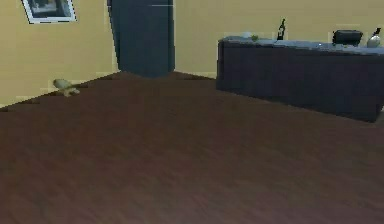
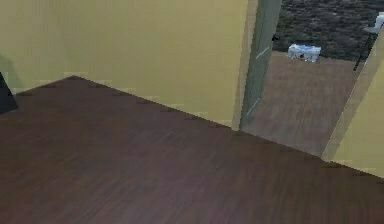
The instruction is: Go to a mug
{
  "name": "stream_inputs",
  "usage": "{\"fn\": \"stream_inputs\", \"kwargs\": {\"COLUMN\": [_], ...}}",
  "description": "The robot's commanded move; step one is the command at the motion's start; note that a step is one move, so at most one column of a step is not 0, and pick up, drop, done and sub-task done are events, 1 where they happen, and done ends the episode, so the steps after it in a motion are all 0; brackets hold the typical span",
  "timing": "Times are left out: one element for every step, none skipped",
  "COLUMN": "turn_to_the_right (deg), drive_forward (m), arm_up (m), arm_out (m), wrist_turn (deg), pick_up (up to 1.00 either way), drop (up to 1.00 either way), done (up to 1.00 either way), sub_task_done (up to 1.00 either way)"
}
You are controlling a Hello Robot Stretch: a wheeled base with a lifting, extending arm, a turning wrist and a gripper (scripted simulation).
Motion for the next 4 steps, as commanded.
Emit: {"fn": "stream_inputs", "kwargs": {"turn_to_the_right": [0.0,0.0,0.0,-3.0], "drive_forward": [1.00,1.00,1.00,0.00], "arm_up": [0.00,0.00,0.00,0.00], "arm_out": [0.00,0.00,0.00,0.00], "wrist_turn": [0.0,0.0,0.0,0.0], "pick_up": [0.00,0.00,0.00,0.00], "drop": [0.00,0.00,0.00,0.00], "done": [0.00,0.00,0.00,0.00], "sub_task_done": [0.00,0.00,0.00,0.00]}}
